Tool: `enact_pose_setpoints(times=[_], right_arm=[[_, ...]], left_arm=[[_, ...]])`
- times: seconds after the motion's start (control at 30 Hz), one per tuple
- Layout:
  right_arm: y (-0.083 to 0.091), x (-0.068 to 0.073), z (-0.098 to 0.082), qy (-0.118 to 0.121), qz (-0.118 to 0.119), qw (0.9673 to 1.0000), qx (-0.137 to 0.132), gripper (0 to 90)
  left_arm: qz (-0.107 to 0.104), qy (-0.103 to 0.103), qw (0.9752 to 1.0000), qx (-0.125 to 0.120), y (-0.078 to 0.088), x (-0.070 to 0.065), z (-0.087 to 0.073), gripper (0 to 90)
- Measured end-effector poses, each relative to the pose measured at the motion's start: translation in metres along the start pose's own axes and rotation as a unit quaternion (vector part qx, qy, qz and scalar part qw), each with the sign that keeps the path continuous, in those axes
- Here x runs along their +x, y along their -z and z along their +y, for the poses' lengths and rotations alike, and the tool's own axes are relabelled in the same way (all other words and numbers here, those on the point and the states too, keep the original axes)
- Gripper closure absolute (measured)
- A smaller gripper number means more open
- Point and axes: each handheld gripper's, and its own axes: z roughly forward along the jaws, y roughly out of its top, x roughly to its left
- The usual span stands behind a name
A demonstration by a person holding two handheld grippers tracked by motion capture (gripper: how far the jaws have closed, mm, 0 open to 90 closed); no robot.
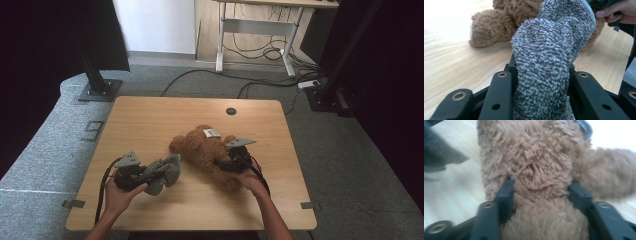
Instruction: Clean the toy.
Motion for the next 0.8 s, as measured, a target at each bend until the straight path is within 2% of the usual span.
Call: enact_pose_setpoints(times=[0.13,0.2,0.3,0.4,0.47,0.53,0.6,0.8], right_arm=[[0.001,0.004,-0.001,0.029,0.029,0.9992,0.002,58.3],[0.002,0.005,-0.003,0.031,0.047,0.9984,0.000,60.7],[0.005,0.003,-0.005,0.023,0.088,0.9959,-0.005,63.4],[0.008,0.002,-0.009,0.012,0.151,0.9884,-0.012,64.7],[0.009,0.003,-0.012,0.010,0.193,0.9811,-0.014,64.7],[0.009,0.006,-0.016,0.013,0.224,0.9744,-0.014,63.9],[0.009,0.007,-0.016,0.014,0.233,0.9723,-0.014,61.8],[0.009,0.003,-0.015,-0.002,0.214,0.9764,-0.027,54.5]], left_arm=[[0.000,0.002,1.0000,-0.001,0.001,0.002,0.000,64.6],[0.000,0.003,1.0000,-0.001,0.001,0.002,0.000,64.7],[0.000,0.002,1.0000,-0.003,0.001,0.002,0.000,64.7],[-0.001,0.003,1.0000,-0.007,0.003,0.002,0.001,64.7],[-0.004,0.003,0.9999,-0.011,0.006,0.002,0.002,64.7],[-0.007,0.003,0.9999,-0.015,0.009,0.000,0.003,64.6],[-0.008,0.001,0.9998,-0.018,0.011,-0.001,0.004,64.6],[-0.016,-0.005,0.9995,-0.028,0.012,-0.007,0.011,64.7]])
